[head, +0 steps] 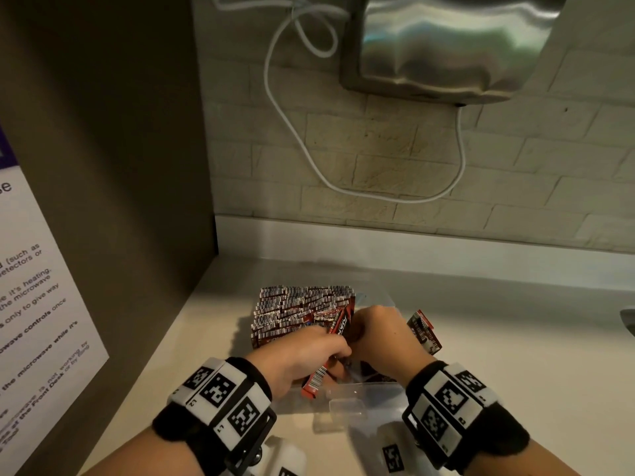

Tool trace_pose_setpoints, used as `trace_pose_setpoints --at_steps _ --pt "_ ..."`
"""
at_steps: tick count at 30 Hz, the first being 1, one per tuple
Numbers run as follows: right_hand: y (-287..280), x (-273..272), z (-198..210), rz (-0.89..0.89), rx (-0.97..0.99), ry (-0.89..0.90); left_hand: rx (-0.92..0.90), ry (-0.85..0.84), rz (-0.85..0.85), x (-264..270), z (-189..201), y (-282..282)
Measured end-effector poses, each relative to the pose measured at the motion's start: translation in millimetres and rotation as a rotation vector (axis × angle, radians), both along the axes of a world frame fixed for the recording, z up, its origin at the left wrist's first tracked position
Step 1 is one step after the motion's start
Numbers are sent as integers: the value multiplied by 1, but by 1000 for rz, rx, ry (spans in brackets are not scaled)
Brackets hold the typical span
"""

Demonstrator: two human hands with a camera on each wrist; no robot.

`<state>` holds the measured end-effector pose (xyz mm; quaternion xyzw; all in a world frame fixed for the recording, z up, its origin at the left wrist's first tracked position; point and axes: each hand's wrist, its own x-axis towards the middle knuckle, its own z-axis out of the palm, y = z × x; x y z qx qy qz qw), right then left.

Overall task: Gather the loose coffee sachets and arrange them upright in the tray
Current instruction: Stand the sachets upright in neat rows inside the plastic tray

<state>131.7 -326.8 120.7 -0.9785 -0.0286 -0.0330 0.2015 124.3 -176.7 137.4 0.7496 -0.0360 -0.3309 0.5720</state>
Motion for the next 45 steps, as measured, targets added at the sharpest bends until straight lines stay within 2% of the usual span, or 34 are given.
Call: trace_pose_setpoints --at_steps 5,8,11,16,18,22,26,29,32,35,37,39,45 --pt "-18 -8 30 -143 -82 -159 -34 25 -30 -1 4 4" --pt "-31 -17 48 -159 -22 -155 -166 5 7 -2 10 9" --pt "-32 -30 59 -144 206 -165 -326 -24 105 -8 18 10" --pt "-12 -52 65 -59 643 -85 -507 23 80 -23 24 9" --pt "-6 -56 63 -25 776 -35 -514 -14 75 -28 22 8" --pt "-1 -58 60 -23 872 -30 -459 -89 68 -30 16 11" --pt "-1 -60 71 52 1168 -94 -489 15 47 -27 20 27" --pt "-4 -58 81 139 1390 -98 -620 56 124 -23 28 38" --pt "-3 -56 81 196 1536 -72 -659 -50 278 -17 34 41" --pt "4 -55 76 152 1443 -89 -622 -157 366 -16 34 37" --pt "10 -54 73 64 1327 -148 -563 -194 357 -18 29 33" --pt "13 -53 73 -5 1291 -176 -499 -231 337 -21 23 31" --pt "11 -42 73 -130 1169 -112 -411 -267 331 -24 15 29"
